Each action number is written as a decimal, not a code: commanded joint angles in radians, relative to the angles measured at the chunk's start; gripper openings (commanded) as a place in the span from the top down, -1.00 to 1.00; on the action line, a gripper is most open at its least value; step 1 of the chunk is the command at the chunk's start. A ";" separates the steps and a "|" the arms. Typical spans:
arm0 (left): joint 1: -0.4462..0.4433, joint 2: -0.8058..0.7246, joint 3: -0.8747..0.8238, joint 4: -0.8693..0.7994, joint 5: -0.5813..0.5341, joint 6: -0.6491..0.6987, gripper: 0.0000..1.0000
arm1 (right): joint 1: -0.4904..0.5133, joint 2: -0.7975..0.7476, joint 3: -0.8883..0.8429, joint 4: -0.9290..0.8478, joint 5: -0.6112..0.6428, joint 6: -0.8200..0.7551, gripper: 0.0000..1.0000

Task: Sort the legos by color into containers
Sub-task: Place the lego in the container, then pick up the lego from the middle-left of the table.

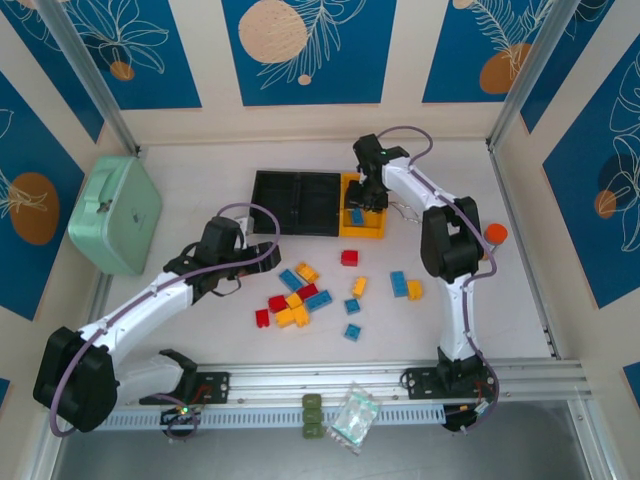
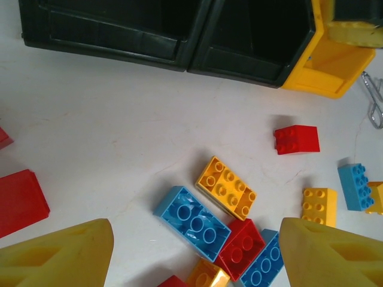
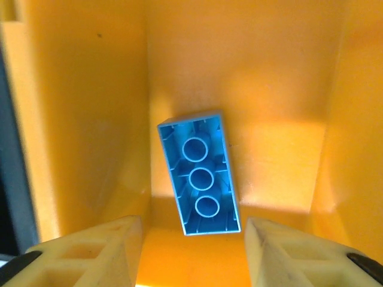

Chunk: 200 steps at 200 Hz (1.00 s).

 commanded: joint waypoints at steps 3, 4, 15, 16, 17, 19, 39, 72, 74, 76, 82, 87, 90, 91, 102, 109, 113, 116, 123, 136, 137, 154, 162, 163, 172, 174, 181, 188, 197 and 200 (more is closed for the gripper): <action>-0.009 -0.002 0.009 -0.047 -0.026 -0.010 -0.46 | 0.012 -0.172 -0.058 0.017 -0.018 0.009 0.03; -0.009 -0.002 0.010 -0.049 -0.026 -0.010 -0.46 | 0.012 -0.178 -0.062 0.019 -0.020 0.009 0.03; -0.008 0.003 0.016 -0.058 -0.023 -0.007 -0.46 | 0.018 -0.236 -0.109 0.038 -0.026 0.005 0.02; -0.009 0.004 0.016 -0.059 -0.023 -0.007 -0.46 | 0.020 -0.240 -0.114 0.040 -0.026 0.004 0.03; -0.009 0.004 0.016 -0.060 -0.023 -0.007 -0.46 | 0.020 -0.245 -0.118 0.042 -0.027 0.004 0.03; -0.009 0.004 0.017 -0.062 -0.021 -0.007 -0.46 | 0.021 -0.255 -0.126 0.045 -0.028 0.003 0.02; -0.009 0.012 0.025 -0.079 -0.018 -0.005 -0.45 | 0.030 -0.350 -0.226 0.083 -0.050 -0.001 0.03; -0.009 0.037 0.044 -0.114 -0.002 -0.001 -0.41 | 0.053 -0.471 -0.384 0.126 -0.083 -0.015 0.02; -0.009 0.038 0.046 -0.118 -0.003 -0.001 -0.41 | 0.054 -0.479 -0.391 0.127 -0.085 -0.015 0.02; -0.009 0.040 0.049 -0.122 -0.006 -0.002 -0.40 | 0.056 -0.485 -0.400 0.128 -0.086 -0.015 0.02; -0.008 0.046 0.056 -0.146 -0.015 -0.007 -0.39 | 0.060 -0.504 -0.426 0.133 -0.092 -0.016 0.02; -0.009 0.049 0.063 -0.170 -0.029 -0.012 -0.38 | 0.065 -0.521 -0.451 0.139 -0.094 -0.015 0.02; -0.009 0.052 0.068 -0.186 -0.040 -0.015 -0.38 | 0.068 -0.531 -0.464 0.141 -0.097 -0.013 0.03; -0.009 0.053 0.070 -0.191 -0.044 -0.017 -0.38 | 0.069 -0.534 -0.468 0.141 -0.098 -0.013 0.02; -0.009 0.058 0.086 -0.254 -0.099 -0.032 -0.37 | 0.080 -0.572 -0.517 0.161 -0.115 -0.009 0.02; -0.009 0.064 0.100 -0.304 -0.153 -0.052 -0.37 | 0.089 -0.598 -0.552 0.175 -0.126 -0.006 0.02; -0.009 0.065 0.106 -0.331 -0.181 -0.061 -0.37 | 0.094 -0.610 -0.571 0.184 -0.131 -0.003 0.02; -0.007 0.066 0.111 -0.351 -0.208 -0.069 -0.37 | 0.099 -0.623 -0.585 0.191 -0.139 -0.001 0.02; -0.006 0.074 0.119 -0.388 -0.260 -0.084 -0.37 | 0.112 -0.646 -0.615 0.205 -0.148 0.001 0.01; 0.005 0.099 0.130 -0.430 -0.316 -0.095 -0.41 | 0.132 -0.679 -0.660 0.218 -0.148 0.015 -0.02; 0.007 0.102 0.131 -0.432 -0.318 -0.094 -0.41 | 0.133 -0.682 -0.663 0.219 -0.148 0.017 -0.02; 0.026 0.161 0.137 -0.432 -0.347 -0.087 -0.46 | 0.148 -0.713 -0.701 0.228 -0.155 0.036 -0.02; 0.032 0.193 0.141 -0.415 -0.339 -0.078 -0.48 | 0.151 -0.726 -0.717 0.231 -0.157 0.045 -0.02; 0.033 0.197 0.141 -0.414 -0.340 -0.079 -0.48 | 0.151 -0.728 -0.718 0.231 -0.156 0.046 -0.02; 0.037 0.230 0.146 -0.394 -0.335 -0.071 -0.49 | 0.153 -0.739 -0.730 0.232 -0.160 0.056 -0.02; 0.037 0.236 0.148 -0.388 -0.337 -0.068 -0.49 | 0.153 -0.743 -0.733 0.232 -0.161 0.057 -0.02; 0.038 0.260 0.153 -0.371 -0.348 -0.058 -0.51 | 0.153 -0.751 -0.743 0.234 -0.163 0.064 -0.03; 0.040 0.282 0.158 -0.356 -0.362 -0.047 -0.52 | 0.155 -0.760 -0.754 0.236 -0.166 0.072 -0.02; 0.044 0.309 0.168 -0.345 -0.374 -0.040 -0.53 | 0.157 -0.769 -0.768 0.243 -0.170 0.082 -0.03; 0.047 0.318 0.170 -0.339 -0.374 -0.036 -0.53 | 0.158 -0.770 -0.771 0.244 -0.171 0.085 -0.02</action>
